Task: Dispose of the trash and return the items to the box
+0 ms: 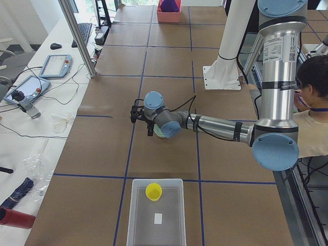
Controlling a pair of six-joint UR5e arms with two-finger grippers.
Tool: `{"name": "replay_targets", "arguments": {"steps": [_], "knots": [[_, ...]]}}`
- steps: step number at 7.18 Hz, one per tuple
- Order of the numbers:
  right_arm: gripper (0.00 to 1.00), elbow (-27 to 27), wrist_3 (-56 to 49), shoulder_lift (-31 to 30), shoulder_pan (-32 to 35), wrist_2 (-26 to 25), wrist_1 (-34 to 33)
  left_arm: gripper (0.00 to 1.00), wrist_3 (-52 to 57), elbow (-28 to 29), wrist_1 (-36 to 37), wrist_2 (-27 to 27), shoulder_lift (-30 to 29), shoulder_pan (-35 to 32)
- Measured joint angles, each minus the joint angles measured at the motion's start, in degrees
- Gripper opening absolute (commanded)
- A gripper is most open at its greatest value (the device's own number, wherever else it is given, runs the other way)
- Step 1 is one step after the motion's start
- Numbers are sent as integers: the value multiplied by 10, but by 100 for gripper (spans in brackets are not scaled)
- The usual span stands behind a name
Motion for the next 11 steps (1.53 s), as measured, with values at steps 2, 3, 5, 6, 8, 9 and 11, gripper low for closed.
{"name": "replay_targets", "arguments": {"steps": [2,3,5,6,8,9,11], "knots": [[100,-20,61,4,-50,25,67,100,-37,0,0,55,4,53],[100,-19,130,6,-86,33,116,100,-52,-1,0,74,7,76],[100,-14,282,16,-148,38,217,98,-61,3,0,87,21,100],[100,0,333,21,-165,40,236,92,-62,6,-1,89,26,108],[100,41,421,24,-199,44,245,65,-62,14,-2,89,29,124],[100,51,441,24,-207,48,245,50,-62,17,-2,89,30,130],[100,57,451,24,-213,53,245,36,-61,25,-2,89,30,135]]}}
